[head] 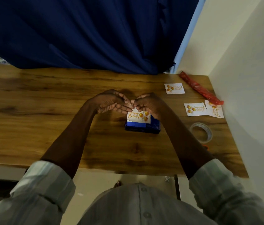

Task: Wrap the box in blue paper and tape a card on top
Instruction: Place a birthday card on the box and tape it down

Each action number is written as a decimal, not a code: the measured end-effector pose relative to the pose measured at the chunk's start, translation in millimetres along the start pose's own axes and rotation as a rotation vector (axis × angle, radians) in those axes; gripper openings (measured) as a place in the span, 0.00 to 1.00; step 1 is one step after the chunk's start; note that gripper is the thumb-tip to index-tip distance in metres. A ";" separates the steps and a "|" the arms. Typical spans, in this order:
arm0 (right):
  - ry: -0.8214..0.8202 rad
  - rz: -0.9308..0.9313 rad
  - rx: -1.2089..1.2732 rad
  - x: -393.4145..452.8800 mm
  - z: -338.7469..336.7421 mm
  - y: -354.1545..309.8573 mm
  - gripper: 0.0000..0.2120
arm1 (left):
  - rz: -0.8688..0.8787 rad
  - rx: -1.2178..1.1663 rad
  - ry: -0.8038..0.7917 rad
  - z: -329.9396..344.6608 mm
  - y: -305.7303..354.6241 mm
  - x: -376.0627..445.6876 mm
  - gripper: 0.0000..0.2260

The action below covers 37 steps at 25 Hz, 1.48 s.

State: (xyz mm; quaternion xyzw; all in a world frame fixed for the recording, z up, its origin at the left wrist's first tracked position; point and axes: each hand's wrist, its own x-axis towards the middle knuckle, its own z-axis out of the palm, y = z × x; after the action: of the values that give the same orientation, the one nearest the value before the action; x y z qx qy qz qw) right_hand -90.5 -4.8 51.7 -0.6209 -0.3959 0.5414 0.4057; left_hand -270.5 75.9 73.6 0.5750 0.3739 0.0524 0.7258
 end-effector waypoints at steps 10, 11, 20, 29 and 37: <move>0.324 -0.163 -0.199 0.6 18.5 3.4 0.05 | -0.124 -0.118 0.066 -8.3 -12.8 24.9 0.11; 0.366 -0.183 -0.200 1.6 16.8 4.5 0.07 | -0.113 -0.109 0.159 -11.3 -16.5 26.7 0.10; 0.202 -0.054 -0.214 31.8 13.2 21.9 0.09 | -0.033 -0.115 0.490 8.7 -57.3 27.3 0.04; 0.201 0.033 -0.316 43.6 19.4 35.6 0.07 | 0.194 -0.066 0.569 31.9 -87.6 33.8 0.17; 0.264 0.058 -0.378 60.6 22.8 40.3 0.06 | 0.334 0.608 0.652 35.5 -107.0 36.6 0.23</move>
State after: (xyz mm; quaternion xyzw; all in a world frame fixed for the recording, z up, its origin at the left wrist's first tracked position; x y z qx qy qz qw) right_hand -105.0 38.9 -9.1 -0.7624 -0.4156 0.3831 0.3150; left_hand -260.8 30.6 -35.5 0.7672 0.4831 0.2342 0.3511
